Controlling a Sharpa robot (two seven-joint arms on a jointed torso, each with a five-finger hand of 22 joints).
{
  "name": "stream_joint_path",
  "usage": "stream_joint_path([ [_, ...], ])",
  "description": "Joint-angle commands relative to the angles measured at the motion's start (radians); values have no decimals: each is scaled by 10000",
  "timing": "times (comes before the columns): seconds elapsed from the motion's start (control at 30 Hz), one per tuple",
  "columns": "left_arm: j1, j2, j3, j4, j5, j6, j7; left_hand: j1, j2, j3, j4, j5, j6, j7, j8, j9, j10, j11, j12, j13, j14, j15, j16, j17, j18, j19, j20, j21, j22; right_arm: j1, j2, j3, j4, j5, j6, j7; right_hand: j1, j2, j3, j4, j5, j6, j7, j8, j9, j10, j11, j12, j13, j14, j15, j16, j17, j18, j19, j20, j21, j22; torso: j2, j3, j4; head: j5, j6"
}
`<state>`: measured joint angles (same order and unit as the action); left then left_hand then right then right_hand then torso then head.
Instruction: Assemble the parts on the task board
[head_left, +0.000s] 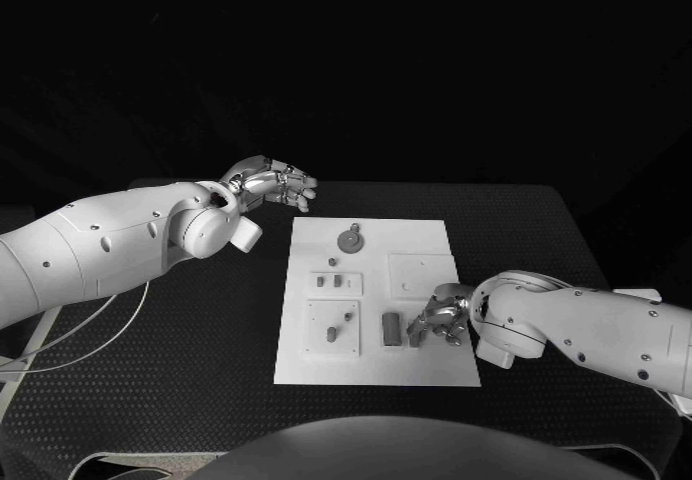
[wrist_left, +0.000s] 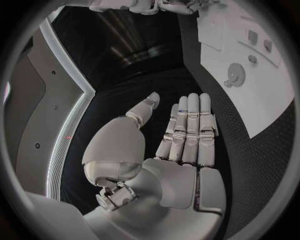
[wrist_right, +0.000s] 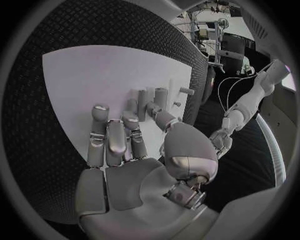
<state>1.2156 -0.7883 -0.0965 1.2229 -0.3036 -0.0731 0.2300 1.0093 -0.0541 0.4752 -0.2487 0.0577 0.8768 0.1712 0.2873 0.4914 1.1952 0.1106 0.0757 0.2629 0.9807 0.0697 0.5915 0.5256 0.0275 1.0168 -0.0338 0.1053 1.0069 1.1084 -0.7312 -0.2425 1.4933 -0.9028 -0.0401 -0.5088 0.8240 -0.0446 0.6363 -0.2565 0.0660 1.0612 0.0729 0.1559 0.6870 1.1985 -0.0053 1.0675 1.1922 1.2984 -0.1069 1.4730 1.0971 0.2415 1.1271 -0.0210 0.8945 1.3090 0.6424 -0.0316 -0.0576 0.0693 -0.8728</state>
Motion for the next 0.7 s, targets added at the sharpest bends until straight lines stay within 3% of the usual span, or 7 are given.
stream_joint_path([
  [0.03,32,21,6,14,60,150,47,-101,6,7,67,-41,-42,43,1,-15,-10,33,-61,4,70,0,-44,17,191,50,42,-60,12,-34,67,-5,73,69,199,184,-170,-176,43,143,24,-426,341,52,12,-100,12,-70,-24,-121,-10,-68,-85,203,60,-3,-61,67,-4,1,-5,1,2],
  [0.37,32,16,6,12,60,159,45,-105,3,7,72,-41,-43,43,1,-17,-12,33,-61,4,69,1,-50,24,191,48,42,-63,13,-34,68,-6,77,-8,146,274,-282,-528,141,306,20,-501,371,40,-26,-186,38,-98,-42,-206,9,-103,-170,203,52,-3,-111,82,0,1,-9,11,2],
  [0.53,32,20,6,11,60,150,47,-104,3,8,72,-41,-43,43,2,-17,-12,33,-61,4,69,1,-53,27,191,47,42,-64,14,-35,63,-6,117,-279,-10,441,-177,-480,209,246,19,-515,382,47,-31,-208,49,-95,-43,-222,21,-105,-180,203,51,-13,-118,96,1,2,-8,21,2],
  [0.7,32,25,6,4,60,158,45,-101,2,10,72,-41,-43,43,3,-18,-12,33,-60,5,70,1,-56,31,192,47,41,-64,15,-37,42,-6,179,-1485,-40,758,-154,-499,206,201,12,-520,385,53,-33,-215,53,-91,-43,-244,27,-112,-210,203,47,-9,-120,106,1,3,-1,21,2],
])
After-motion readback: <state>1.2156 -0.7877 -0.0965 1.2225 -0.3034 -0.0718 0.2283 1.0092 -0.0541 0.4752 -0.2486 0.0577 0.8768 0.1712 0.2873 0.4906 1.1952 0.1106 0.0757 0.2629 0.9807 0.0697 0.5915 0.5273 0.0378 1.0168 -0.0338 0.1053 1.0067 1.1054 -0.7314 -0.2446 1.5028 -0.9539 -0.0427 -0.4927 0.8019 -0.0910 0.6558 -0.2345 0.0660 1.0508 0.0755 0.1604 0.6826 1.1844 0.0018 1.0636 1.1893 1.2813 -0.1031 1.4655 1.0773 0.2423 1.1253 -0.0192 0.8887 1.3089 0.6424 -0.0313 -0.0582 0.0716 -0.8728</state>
